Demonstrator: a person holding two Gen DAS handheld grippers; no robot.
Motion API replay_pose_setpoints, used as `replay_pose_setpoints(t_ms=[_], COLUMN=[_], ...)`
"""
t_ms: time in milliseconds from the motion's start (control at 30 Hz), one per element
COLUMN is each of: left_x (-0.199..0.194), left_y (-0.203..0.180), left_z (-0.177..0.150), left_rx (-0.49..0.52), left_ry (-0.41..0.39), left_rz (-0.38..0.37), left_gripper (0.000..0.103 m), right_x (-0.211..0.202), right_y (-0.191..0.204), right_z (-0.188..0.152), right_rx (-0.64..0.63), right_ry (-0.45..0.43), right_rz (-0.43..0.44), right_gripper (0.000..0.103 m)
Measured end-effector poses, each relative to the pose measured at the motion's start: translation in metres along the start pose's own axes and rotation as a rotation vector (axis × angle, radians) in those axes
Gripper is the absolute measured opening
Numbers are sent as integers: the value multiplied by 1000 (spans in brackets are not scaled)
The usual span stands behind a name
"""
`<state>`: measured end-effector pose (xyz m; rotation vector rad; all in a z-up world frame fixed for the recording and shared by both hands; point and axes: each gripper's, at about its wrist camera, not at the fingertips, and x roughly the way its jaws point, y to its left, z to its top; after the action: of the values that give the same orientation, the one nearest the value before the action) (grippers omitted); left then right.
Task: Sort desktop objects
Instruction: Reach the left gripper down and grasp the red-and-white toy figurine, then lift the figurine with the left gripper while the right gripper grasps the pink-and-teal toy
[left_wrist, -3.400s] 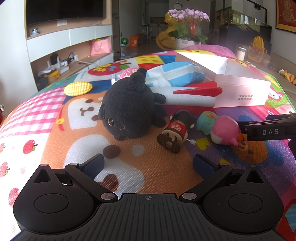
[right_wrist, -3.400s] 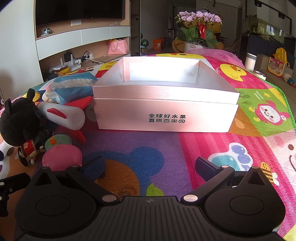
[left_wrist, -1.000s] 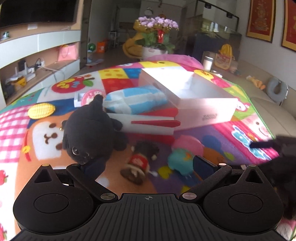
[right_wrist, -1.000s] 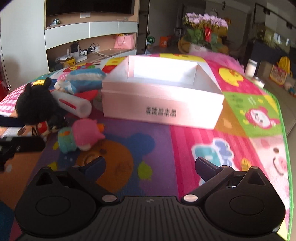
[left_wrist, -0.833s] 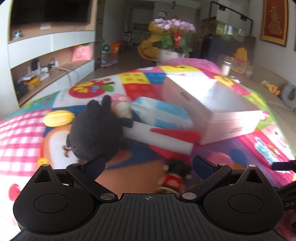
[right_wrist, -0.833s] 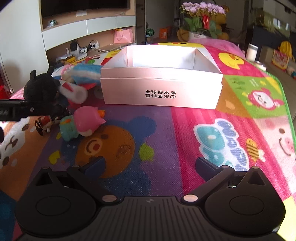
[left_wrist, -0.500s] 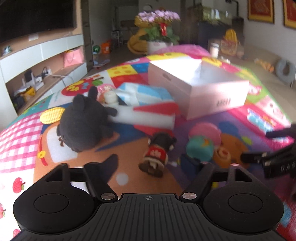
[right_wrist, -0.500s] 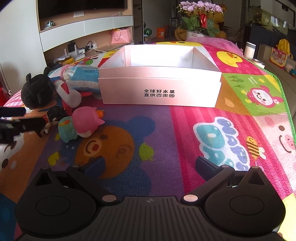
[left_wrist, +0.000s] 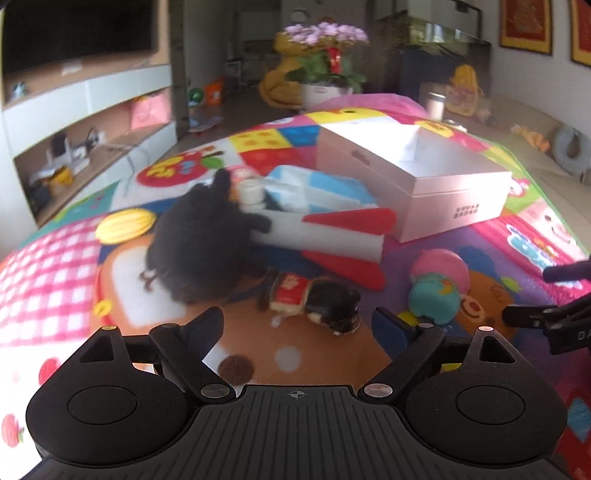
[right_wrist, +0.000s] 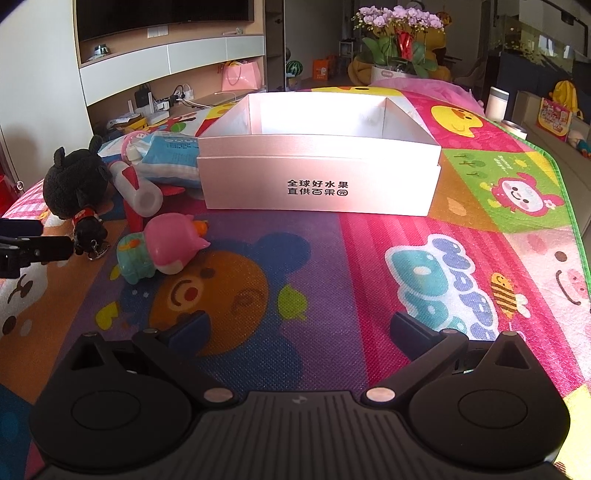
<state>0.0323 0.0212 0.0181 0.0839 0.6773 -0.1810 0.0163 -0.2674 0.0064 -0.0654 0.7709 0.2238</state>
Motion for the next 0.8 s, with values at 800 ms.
replay_pose_setpoints(t_ms=[800], left_x=[-24], left_y=[-17], left_z=[-32], left_rx=[-53], left_ry=[31], left_rz=[11], left_gripper=[74], right_x=[3], right_y=[35], right_z=[33], right_rx=[-131], right_ry=[-39], right_rz=[202], right_gripper=[99])
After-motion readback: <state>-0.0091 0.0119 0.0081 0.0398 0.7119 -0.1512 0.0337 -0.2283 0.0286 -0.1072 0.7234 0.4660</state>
